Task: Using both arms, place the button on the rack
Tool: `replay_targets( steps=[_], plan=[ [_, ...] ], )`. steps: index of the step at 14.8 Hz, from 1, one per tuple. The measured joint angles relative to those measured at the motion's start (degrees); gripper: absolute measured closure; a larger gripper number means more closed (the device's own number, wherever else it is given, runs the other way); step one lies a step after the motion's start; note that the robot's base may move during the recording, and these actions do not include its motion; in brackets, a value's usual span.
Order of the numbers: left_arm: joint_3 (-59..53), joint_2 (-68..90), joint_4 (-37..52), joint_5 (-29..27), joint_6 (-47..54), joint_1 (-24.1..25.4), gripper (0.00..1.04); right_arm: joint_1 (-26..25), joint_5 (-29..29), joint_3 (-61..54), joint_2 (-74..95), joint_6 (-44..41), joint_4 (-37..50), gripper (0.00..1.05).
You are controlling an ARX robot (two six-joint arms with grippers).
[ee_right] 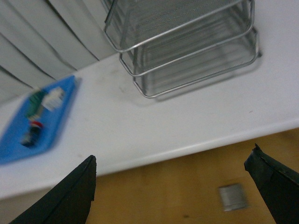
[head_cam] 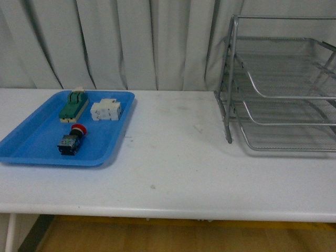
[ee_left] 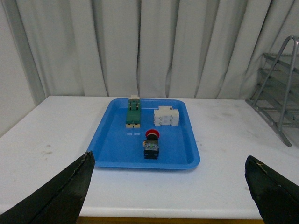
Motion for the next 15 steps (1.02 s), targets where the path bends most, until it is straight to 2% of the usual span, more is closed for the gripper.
replay_targets(
  steps=[2,4,5,7,9,15],
  plan=[
    [0.0,0.0,0.0,0.0,0.0,0.0,0.07,0.6,-0.3,0.2,17.2,18.8,18.4,0.06],
    [0.0,0.0,0.0,0.0,0.0,0.0,0.07,1.8,5.4,2.2,39.9,34.8,41.2,0.06],
    [0.0,0.0,0.0,0.0,0.0,0.0,0.07,2.8,6.4,4.2,49.3,39.3,50.9,0.06],
    [0.0,0.0,0.0,0.0,0.0,0.0,0.07,3.6,7.1,8.3,63.1,45.7,63.7,0.06],
    [0.0,0.0,0.0,0.0,0.0,0.0,0.07,4.0,7.6,12.6,73.5,50.1,68.5,0.06],
    [0.0,0.0,0.0,0.0,0.0,0.0,0.07,5.1,10.8,27.2,90.7,55.3,64.4,0.06]
  ],
)
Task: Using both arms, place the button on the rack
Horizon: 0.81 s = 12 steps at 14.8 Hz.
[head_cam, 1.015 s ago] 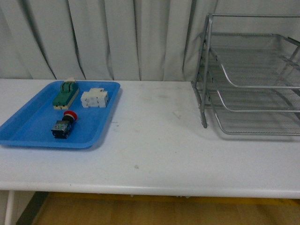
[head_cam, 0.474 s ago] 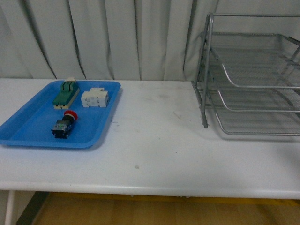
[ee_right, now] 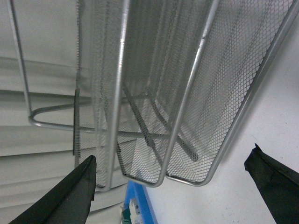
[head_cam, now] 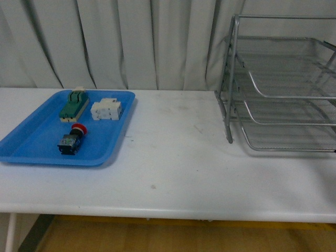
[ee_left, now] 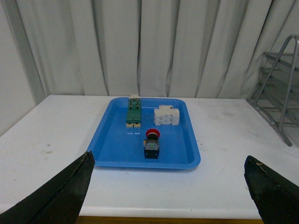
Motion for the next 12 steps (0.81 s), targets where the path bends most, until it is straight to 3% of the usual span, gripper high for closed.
replay_targets(
  steps=[9,12],
  plan=[
    [0.0,0.0,0.0,0.0,0.0,0.0,0.07,3.5,3.2,16.3,13.2,1.0,-7.8,0.07],
    [0.0,0.0,0.0,0.0,0.0,0.0,0.07,4.5,4.8,21.5,16.9,1.2,-10.7,0.39]
  ],
)
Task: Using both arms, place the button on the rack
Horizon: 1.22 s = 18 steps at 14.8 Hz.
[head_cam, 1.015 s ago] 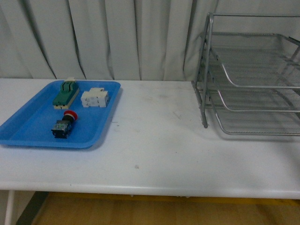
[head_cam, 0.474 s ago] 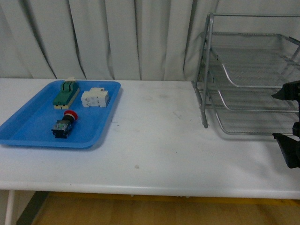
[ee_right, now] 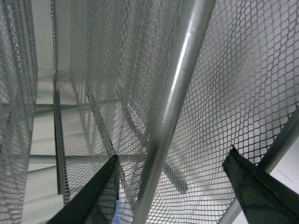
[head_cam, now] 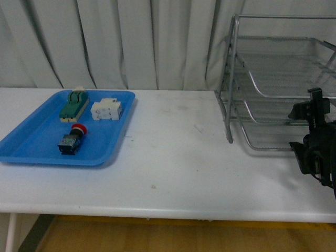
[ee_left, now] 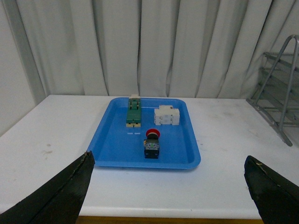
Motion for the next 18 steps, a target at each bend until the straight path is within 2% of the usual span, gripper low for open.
replay_targets(
  steps=[2,4,5,8,11,13,16,18],
  plan=[
    [0.0,0.0,0.0,0.0,0.0,0.0,0.07,0.3,0.4,0.6,0.5,-0.2,1.0,0.62],
    [0.0,0.0,0.0,0.0,0.0,0.0,0.07,0.3,0.0,-1.4,0.0,-0.4,3.8,0.78],
    [0.0,0.0,0.0,0.0,0.0,0.0,0.07,1.0,-0.5,-9.9,-3.4,3.0,10.1,1.00],
    [0.0,0.0,0.0,0.0,0.0,0.0,0.07,1.8,-1.1,-22.8,-6.4,6.0,19.8,1.00],
    [0.0,0.0,0.0,0.0,0.0,0.0,0.07,2.5,-1.2,-29.4,-8.5,6.4,23.8,1.00],
    [0.0,0.0,0.0,0.0,0.0,0.0,0.07,2.5,-3.1,-29.8,-10.5,1.5,22.7,0.59],
    [0.0,0.0,0.0,0.0,0.0,0.0,0.07,3.4,-3.4,-34.1,-17.7,-1.6,19.2,0.23],
    [0.0,0.0,0.0,0.0,0.0,0.0,0.07,5.3,-1.2,-38.3,-23.0,-3.4,13.4,0.06]
  ],
)
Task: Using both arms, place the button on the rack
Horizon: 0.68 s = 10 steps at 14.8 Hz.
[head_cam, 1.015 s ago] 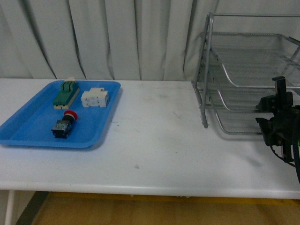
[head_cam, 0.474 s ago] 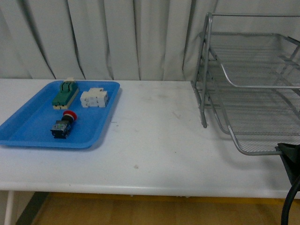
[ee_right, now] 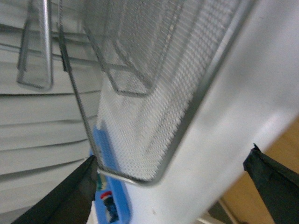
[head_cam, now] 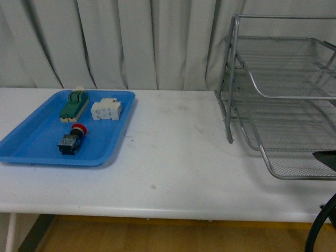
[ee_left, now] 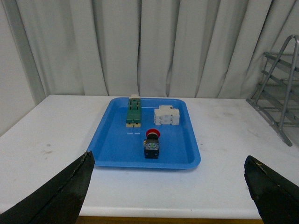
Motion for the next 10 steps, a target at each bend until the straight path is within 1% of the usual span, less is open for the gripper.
replay_targets(
  steps=[1,2,3,4,5,6,7,8,9,10],
  plan=[
    [0.0,0.0,0.0,0.0,0.0,0.0,0.07,2.2,3.8,-3.2,-6.7,-2.8,-6.9,0.07],
    [0.0,0.0,0.0,0.0,0.0,0.0,0.07,5.0,9.0,-5.6,-15.3,-7.8,-14.1,0.07],
    [0.0,0.0,0.0,0.0,0.0,0.0,0.07,5.7,11.4,-8.2,-14.7,-18.5,-1.0,0.14],
    [0.0,0.0,0.1,0.0,0.0,0.0,0.07,4.5,11.6,-9.4,-11.5,-28.0,4.7,0.24],
    [0.0,0.0,0.1,0.0,0.0,0.0,0.07,3.4,11.3,-12.6,-10.3,-39.6,6.2,0.33],
    [0.0,0.0,-0.1,-0.1,0.0,0.0,0.07,2.8,10.8,-15.1,-11.4,-46.5,7.8,0.40],
    [0.0,0.0,0.0,0.0,0.0,0.0,0.07,1.6,9.6,-15.9,-17.9,-58.2,9.4,0.53],
    [0.0,0.0,-0.1,0.0,0.0,0.0,0.07,0.5,8.6,-15.9,-24.4,-65.9,10.2,0.66],
    [0.0,0.0,0.1,0.0,0.0,0.0,0.07,-0.1,7.9,-16.5,-27.8,-69.0,9.9,0.75],
    [0.0,0.0,0.0,0.0,0.0,0.0,0.07,-0.8,7.1,-16.5,-31.9,-71.3,7.1,0.86]
  ],
)
